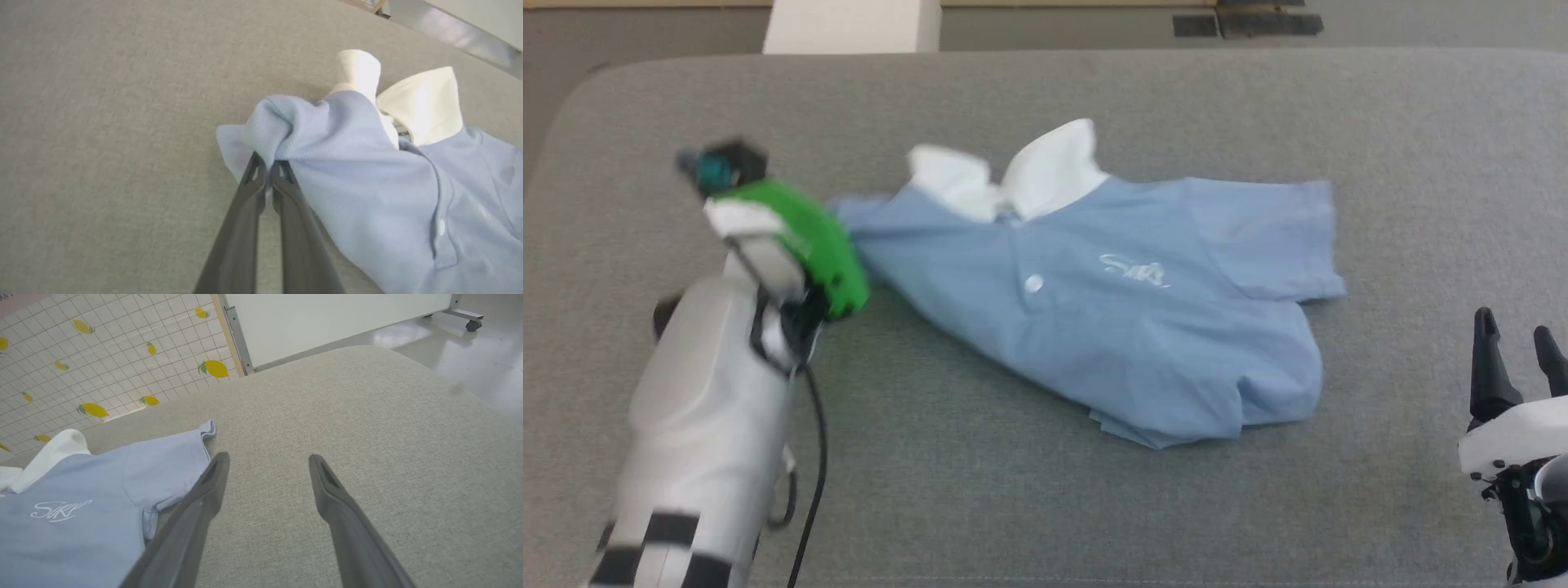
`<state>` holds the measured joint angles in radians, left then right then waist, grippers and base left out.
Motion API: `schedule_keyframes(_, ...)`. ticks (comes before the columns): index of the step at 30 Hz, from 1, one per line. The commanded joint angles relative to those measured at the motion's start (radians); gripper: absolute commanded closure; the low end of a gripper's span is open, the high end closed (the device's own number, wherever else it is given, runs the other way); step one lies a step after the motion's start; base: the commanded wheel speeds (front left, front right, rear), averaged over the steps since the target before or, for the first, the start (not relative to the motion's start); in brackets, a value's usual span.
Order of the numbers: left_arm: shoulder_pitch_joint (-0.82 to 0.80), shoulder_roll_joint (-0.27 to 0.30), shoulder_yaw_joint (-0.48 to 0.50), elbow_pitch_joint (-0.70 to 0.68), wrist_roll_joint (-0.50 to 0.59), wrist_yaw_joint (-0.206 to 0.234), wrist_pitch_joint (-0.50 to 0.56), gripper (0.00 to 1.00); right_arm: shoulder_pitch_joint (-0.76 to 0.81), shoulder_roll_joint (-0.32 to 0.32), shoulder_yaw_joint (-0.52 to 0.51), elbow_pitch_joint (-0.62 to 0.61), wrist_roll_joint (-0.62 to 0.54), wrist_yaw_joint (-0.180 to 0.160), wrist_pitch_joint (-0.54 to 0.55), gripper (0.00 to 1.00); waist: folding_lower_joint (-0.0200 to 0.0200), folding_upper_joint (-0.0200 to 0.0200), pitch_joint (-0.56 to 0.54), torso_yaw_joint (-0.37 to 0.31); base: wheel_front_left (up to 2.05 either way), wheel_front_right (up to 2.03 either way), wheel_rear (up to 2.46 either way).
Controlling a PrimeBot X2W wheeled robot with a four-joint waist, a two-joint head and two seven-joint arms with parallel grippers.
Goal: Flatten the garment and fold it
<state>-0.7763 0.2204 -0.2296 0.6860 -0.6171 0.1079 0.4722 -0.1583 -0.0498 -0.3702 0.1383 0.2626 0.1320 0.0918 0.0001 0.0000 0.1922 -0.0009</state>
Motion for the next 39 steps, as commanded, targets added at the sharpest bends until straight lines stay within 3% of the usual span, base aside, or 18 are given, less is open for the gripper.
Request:
schedule_keyframes(1,0.075,0.021,0.014,-0.007,-0.018,0.022,0.010,1.00,0.011,0.000,0.003,-0.009,-0.004,-0.001,0.007,0.00,-0.0001,0.0000,-0.052,0.049,0.00,0.00,0.00)
schedule_keyframes(7,0.270,0.012,0.045,-0.048,-0.073,0.059,0.045,1.00,0.029,0.000,0.007,-0.028,-0.005,-0.001,0.026,0.00,-0.0001,0.0000,-0.054,0.067,0.00,0.00,0.00)
schedule_keyframes(8,0.286,0.006,0.054,-0.064,-0.081,0.061,0.030,0.60,0.030,0.000,0.009,-0.030,-0.005,-0.001,0.029,0.00,-0.0001,0.0000,-0.054,0.068,0.00,0.00,0.00)
schedule_keyframes(9,0.299,0.000,0.065,-0.084,-0.091,0.061,0.009,0.00,0.030,0.000,0.013,-0.031,-0.005,-0.001,0.032,0.00,-0.0001,0.0000,-0.057,0.070,0.00,0.00,0.00)
schedule_keyframes(14,0.353,0.013,0.123,-0.224,-0.086,0.056,-0.165,0.00,0.028,0.000,0.029,-0.033,-0.006,-0.001,0.035,0.00,-0.0001,0.0000,-0.074,0.066,0.00,0.00,0.00)
schedule_keyframes(17,0.414,0.046,0.133,-0.323,-0.005,0.062,-0.350,0.00,0.028,0.000,0.032,-0.034,-0.007,-0.001,0.037,0.00,-0.0001,0.0000,-0.080,0.070,0.00,0.00,0.00)
schedule_keyframes(23,0.548,0.027,0.122,-0.406,0.092,0.047,-0.664,0.00,0.021,0.000,0.035,-0.038,-0.016,-0.001,0.052,0.00,-0.0001,0.0000,-0.075,0.085,0.00,0.00,0.00)
schedule_keyframes(32,0.620,-0.058,0.166,-0.475,0.177,0.027,-0.733,0.00,-0.084,-0.004,0.085,-0.026,-0.111,-0.001,0.198,0.00,-0.0001,0.0000,-0.009,0.112,0.00,0.00,0.00)
schedule_keyframes(39,0.590,-0.122,0.205,-0.556,0.252,-0.010,-0.734,0.00,-0.341,-0.115,0.211,0.103,-0.180,-0.001,0.441,0.00,-0.0001,0.0000,0.104,0.145,0.00,0.00,0.00)
